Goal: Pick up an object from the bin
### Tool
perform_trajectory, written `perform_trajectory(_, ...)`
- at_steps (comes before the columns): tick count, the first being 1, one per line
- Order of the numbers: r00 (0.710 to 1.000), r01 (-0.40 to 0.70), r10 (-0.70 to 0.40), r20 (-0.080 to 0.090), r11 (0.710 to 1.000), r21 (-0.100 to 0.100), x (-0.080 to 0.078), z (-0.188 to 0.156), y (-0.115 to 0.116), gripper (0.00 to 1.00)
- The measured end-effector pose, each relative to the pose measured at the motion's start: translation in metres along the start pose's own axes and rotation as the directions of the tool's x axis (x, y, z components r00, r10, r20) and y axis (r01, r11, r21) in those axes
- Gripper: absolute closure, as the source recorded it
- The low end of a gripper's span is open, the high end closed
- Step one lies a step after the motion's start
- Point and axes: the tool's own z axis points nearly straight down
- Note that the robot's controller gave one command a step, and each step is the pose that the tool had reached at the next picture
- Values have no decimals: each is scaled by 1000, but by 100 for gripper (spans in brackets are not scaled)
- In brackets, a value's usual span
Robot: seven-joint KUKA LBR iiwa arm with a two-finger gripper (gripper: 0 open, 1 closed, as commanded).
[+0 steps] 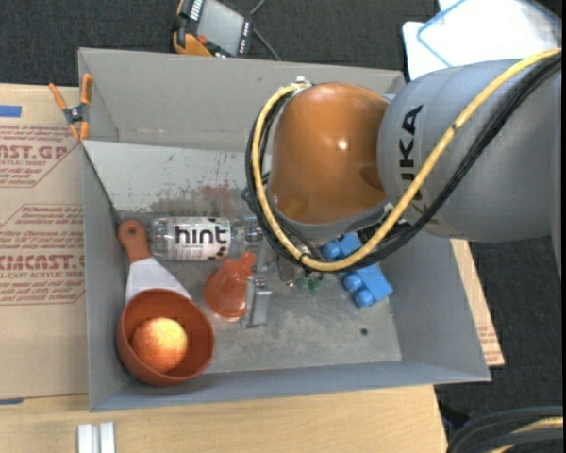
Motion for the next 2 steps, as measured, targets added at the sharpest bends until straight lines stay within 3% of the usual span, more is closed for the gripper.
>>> perform_trajectory(1,1000,-1,1,8,1000,-1,-2,-3,-1,0)
perform_trajectory(2,982,189,-189,8,982,0,20,119,59,0)
